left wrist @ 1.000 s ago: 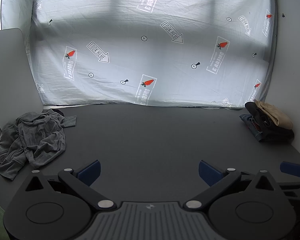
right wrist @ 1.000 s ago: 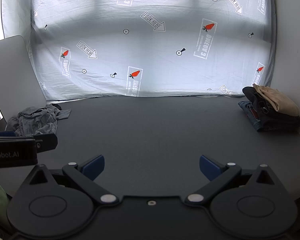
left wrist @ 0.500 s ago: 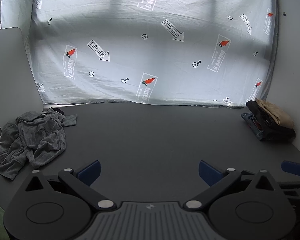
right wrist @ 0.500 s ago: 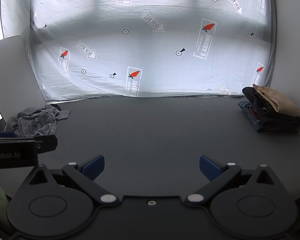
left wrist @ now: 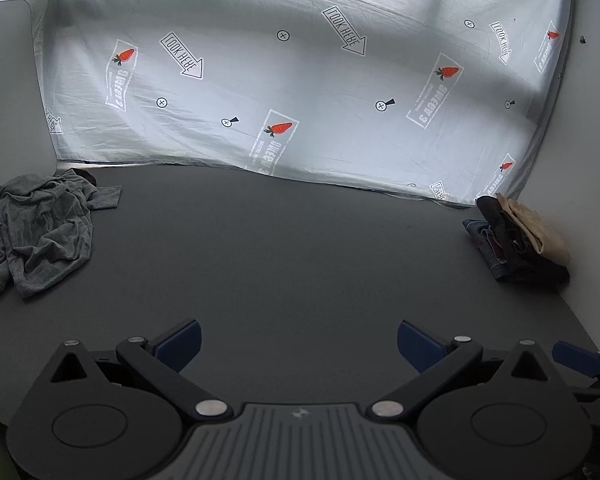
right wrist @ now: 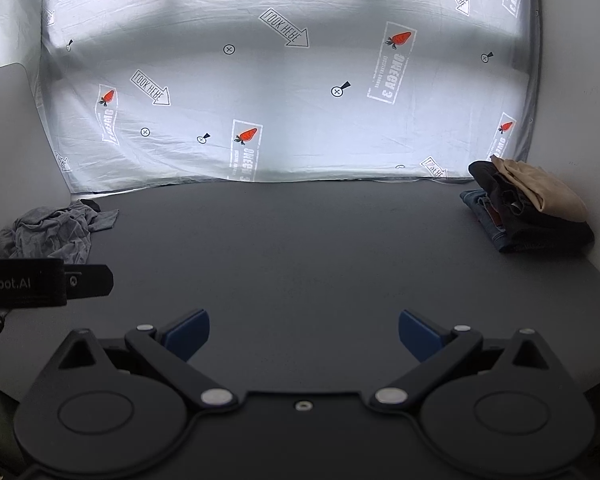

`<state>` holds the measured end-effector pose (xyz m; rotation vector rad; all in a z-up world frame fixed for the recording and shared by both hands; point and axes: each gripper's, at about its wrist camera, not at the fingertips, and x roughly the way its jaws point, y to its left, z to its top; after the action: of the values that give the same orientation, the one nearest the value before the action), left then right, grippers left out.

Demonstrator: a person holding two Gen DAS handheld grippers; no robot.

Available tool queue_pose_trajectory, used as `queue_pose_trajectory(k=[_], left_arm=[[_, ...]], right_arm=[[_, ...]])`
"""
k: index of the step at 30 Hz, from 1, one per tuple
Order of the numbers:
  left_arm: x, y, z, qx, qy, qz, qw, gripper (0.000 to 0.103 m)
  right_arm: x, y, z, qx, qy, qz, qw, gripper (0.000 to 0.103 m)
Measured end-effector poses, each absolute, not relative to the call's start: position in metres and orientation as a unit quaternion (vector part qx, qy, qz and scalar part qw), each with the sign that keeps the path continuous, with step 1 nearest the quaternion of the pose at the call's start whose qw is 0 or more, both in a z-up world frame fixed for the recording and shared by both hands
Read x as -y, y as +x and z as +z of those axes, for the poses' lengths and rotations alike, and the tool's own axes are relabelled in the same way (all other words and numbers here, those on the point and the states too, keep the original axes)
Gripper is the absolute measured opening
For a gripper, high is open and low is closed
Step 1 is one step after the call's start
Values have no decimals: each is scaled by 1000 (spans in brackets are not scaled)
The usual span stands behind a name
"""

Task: Fold clothes
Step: 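Move both tools to the grey hoodie and grasp it with the right gripper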

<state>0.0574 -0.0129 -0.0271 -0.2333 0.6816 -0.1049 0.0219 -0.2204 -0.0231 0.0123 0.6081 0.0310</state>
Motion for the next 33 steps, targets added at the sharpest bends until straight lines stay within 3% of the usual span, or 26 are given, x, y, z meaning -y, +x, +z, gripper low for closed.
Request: queue_pose_trajectory(k=[4, 8, 15, 24, 28, 32, 33], left_arm=[[14, 99, -48, -372, -289, -121, 874, 103], [12, 133, -64, -408, -419, -96, 806, 103], [-15, 156, -58, -403, -414, 49, 815, 103], [-120, 165, -59, -370, -362, 198, 832, 103], [-193, 178, -64, -362, -323, 236, 842, 103], [-275, 181, -74, -344, -293, 279, 847, 103], [-291, 181, -77, -343, -289, 285, 847, 103]], right_arm=[[252, 43, -34, -292, -4, 34, 956, 102], [287, 97, -47, -344, 40, 70, 935, 99], [290, 181, -65, -361, -15, 143, 921, 99], [161, 245, -83, -355, -116, 266, 889, 84], [70, 263, -93, -366, -131, 306, 869, 66], [-34, 276, -106, -375, -154, 347, 846, 38], [-64, 276, -112, -368, -170, 364, 839, 35]])
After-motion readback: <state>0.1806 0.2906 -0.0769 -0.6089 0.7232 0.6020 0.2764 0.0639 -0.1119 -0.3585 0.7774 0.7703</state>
